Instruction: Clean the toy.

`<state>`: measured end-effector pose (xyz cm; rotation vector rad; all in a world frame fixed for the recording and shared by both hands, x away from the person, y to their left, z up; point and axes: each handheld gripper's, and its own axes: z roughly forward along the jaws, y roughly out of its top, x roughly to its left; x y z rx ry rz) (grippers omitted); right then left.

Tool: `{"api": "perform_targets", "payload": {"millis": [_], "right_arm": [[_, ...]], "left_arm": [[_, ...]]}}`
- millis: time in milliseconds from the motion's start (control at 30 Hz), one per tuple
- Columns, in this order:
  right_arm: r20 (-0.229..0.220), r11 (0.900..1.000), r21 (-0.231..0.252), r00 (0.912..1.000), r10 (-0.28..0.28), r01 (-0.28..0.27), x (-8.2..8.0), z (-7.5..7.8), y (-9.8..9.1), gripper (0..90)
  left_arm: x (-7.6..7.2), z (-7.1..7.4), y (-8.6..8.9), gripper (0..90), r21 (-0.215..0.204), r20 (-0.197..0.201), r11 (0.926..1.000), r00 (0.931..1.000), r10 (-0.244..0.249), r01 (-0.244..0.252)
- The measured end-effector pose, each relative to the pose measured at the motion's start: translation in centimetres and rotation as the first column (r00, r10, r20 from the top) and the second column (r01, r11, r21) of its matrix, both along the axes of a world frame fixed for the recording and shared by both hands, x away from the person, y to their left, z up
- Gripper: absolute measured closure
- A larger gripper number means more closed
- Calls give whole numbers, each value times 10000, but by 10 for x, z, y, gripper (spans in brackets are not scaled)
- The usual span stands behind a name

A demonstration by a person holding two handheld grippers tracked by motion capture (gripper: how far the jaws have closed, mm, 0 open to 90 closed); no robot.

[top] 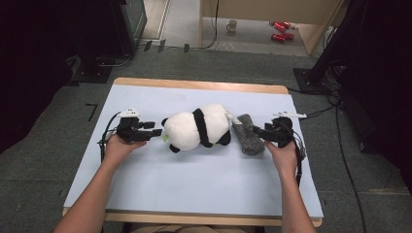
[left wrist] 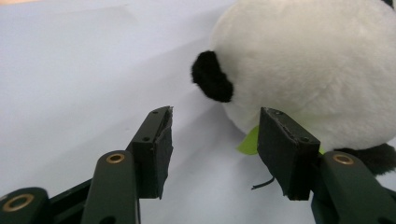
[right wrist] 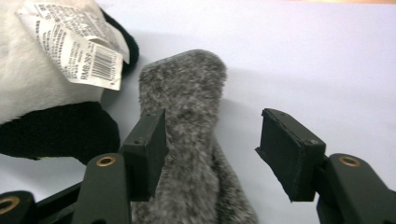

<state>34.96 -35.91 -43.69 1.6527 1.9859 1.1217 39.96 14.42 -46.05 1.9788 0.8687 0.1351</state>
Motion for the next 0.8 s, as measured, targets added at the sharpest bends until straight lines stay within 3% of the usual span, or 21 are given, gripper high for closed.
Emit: {"api": "perform_targets", "payload": {"millis": [200,400,667,767,800], "right_arm": [[-77,9994,103,9994,-340,341,-2,-4,-19,433],[-196,9978,9,9976,-665,665,-3,-14,-33,440],[-170,9961,-777,9990,-424,410,0,-29,-35,432],[-465,9940,-902,9968,-654,611,1,-38,-38,433],[-541,9931,-990,9962,-683,627,1,-41,-39,433]], "left_arm": [[1,0,20,439,33,199,9987,9985,514,-515],[3,-7,33,429,584,135,9943,9960,886,-892],[6,-22,39,419,1265,-483,9873,9935,1033,-965],[7,-27,41,417,1699,-539,9799,9919,1148,-1042],[7,-27,42,421,1687,-450,9806,9930,1088,-998]]}}
